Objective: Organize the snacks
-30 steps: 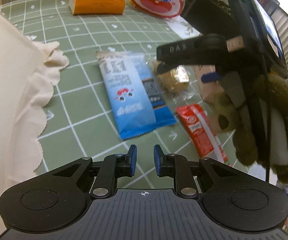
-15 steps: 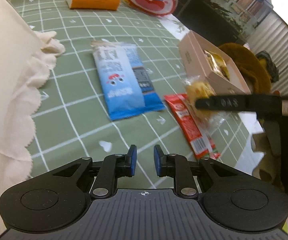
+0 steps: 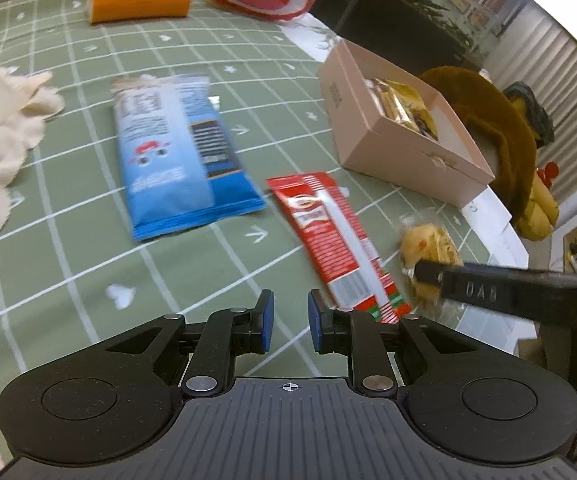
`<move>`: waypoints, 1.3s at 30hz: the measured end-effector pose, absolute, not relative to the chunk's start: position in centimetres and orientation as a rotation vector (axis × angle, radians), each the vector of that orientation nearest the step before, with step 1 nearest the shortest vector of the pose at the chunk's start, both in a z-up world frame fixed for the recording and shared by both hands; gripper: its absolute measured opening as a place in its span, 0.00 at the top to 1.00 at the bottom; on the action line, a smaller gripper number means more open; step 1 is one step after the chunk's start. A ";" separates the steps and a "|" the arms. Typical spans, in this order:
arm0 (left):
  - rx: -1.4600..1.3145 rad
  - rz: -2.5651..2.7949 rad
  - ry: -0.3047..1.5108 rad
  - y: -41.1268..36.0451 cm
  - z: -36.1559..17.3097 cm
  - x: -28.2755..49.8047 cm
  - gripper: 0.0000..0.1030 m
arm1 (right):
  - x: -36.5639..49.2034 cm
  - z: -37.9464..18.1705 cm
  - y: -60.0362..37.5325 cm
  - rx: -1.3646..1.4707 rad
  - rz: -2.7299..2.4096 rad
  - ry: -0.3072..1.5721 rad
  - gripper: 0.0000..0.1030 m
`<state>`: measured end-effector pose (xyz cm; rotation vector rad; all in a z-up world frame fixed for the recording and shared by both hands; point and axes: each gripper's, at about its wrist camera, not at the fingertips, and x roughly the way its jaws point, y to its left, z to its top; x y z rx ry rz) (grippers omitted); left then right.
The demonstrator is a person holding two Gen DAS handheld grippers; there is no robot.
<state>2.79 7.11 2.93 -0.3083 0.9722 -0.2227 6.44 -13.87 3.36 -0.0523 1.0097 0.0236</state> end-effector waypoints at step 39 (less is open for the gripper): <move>-0.036 -0.296 0.920 0.5 4.7 6.8 0.67 | 2.7 1.9 -16.5 0.046 0.099 1.029 0.01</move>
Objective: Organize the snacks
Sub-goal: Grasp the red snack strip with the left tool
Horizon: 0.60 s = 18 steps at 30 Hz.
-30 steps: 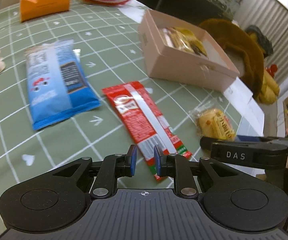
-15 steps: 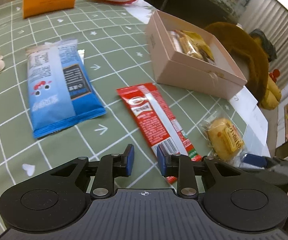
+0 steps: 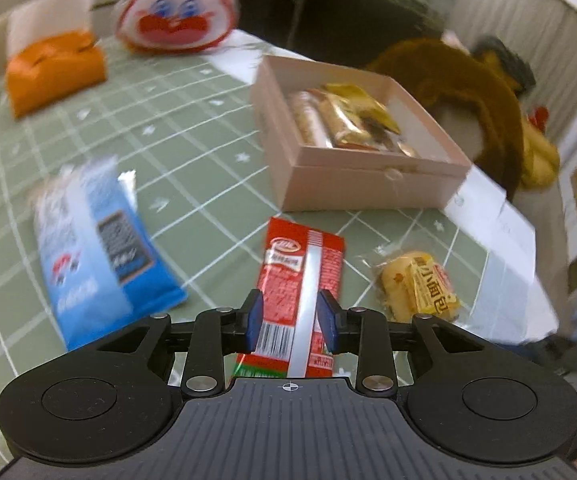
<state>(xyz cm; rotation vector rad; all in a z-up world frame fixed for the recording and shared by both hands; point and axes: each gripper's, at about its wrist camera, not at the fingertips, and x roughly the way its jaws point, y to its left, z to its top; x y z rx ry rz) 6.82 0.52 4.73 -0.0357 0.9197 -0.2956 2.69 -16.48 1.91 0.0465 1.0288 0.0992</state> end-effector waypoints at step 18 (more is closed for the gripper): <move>0.204 -0.415 0.917 -3.1 2.8 6.3 0.33 | 1.1 1.3 -21.8 0.098 -0.016 1.029 0.01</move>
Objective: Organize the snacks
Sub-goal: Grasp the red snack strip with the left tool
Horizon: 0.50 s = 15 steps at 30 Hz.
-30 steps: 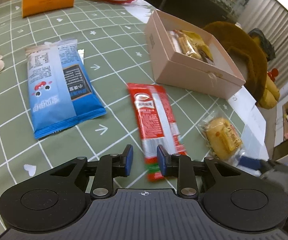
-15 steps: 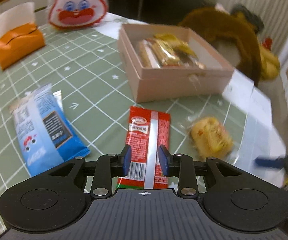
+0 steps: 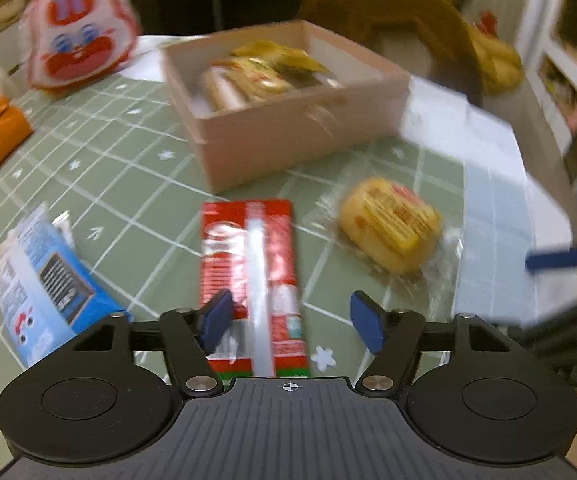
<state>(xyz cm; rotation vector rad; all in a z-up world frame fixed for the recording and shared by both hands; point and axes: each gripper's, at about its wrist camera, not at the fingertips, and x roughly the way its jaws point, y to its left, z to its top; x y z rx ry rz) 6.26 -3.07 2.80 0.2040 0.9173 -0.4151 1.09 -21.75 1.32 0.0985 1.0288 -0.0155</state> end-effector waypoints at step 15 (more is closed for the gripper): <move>0.103 -0.358 0.959 -2.3 2.0 9.3 0.37 | 0.6 1.0 -21.0 0.056 -0.024 0.988 0.00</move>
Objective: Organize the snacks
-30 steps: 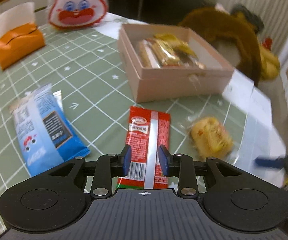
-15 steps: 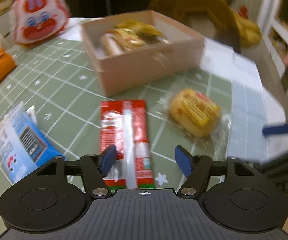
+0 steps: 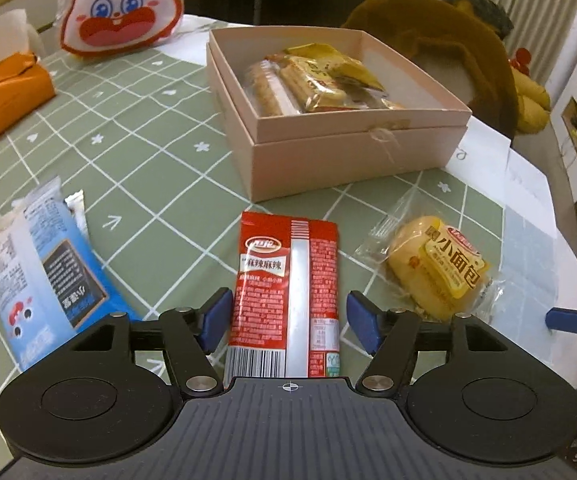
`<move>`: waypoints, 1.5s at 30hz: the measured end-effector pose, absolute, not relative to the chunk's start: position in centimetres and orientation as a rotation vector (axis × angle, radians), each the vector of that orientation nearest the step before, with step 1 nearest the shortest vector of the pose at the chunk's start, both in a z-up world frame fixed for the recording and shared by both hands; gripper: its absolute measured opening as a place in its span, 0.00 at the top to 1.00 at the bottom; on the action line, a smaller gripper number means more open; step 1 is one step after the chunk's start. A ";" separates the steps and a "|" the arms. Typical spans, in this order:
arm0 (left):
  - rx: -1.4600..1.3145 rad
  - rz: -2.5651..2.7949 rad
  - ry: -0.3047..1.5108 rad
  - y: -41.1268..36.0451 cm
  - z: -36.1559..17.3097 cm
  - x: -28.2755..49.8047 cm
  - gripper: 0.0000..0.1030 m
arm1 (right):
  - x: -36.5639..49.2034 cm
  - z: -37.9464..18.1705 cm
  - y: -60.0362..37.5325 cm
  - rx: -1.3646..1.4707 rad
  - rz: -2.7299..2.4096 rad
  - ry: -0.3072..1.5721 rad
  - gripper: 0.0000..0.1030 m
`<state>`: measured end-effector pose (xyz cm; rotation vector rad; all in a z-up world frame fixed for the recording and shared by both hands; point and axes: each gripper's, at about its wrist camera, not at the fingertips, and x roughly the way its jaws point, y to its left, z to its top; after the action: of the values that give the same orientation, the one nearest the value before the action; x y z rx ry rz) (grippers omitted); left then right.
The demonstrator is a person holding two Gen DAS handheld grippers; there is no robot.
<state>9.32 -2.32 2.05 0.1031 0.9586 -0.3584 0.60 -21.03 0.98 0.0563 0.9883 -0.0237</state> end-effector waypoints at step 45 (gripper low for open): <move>-0.104 -0.303 0.971 3.9 2.3 1.4 0.48 | 6.2 3.3 -15.3 0.098 0.043 1.137 0.27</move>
<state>1.40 3.88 2.34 -0.1036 0.9707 -0.3035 6.21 -15.32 3.32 0.0983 1.1372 0.0435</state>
